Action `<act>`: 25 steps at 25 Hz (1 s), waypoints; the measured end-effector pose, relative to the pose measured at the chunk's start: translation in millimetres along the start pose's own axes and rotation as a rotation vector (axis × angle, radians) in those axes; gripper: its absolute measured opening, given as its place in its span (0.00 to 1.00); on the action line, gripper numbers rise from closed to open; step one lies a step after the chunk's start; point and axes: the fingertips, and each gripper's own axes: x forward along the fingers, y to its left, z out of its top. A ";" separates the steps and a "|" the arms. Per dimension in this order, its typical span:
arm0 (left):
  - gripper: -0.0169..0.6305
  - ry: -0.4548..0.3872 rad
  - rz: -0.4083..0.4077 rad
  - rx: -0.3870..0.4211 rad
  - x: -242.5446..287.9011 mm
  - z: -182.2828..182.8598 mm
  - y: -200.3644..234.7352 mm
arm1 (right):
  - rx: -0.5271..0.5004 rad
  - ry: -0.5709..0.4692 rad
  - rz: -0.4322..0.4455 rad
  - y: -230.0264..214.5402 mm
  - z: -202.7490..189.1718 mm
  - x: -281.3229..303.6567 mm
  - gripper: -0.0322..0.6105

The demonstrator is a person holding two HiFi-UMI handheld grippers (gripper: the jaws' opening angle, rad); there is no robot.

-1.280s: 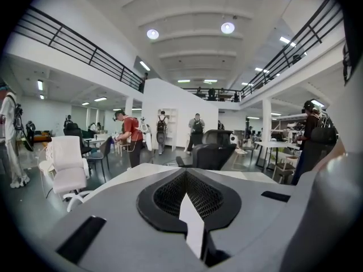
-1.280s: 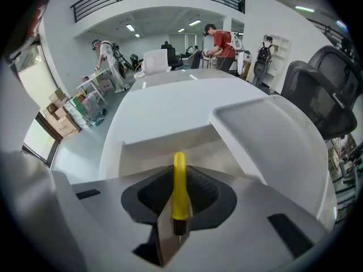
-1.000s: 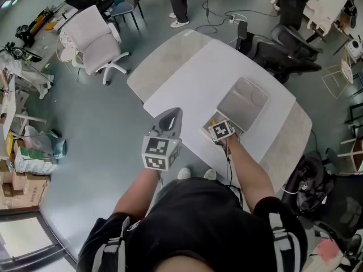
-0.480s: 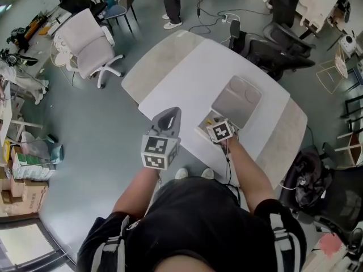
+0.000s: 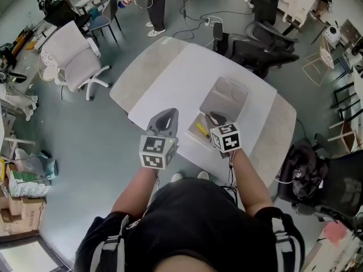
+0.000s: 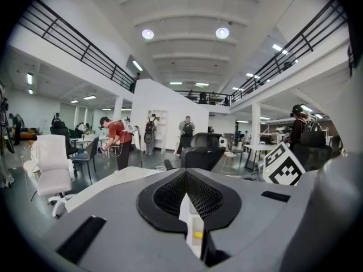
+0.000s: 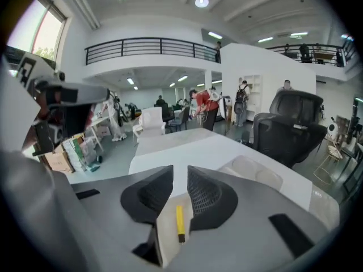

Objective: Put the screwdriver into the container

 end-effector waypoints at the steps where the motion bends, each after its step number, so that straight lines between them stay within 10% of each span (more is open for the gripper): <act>1: 0.05 -0.002 -0.008 0.000 2.0 0.8 -2.3 | 0.005 -0.037 -0.016 -3.5 9.4 -10.6 0.16; 17: 0.05 -0.003 -0.121 0.011 23.3 5.9 -32.6 | 0.060 -0.583 -0.421 -56.8 101.8 -177.6 0.07; 25: 0.05 0.003 -0.154 0.010 28.1 2.4 -47.3 | 0.098 -0.594 -0.484 -60.9 78.6 -198.8 0.07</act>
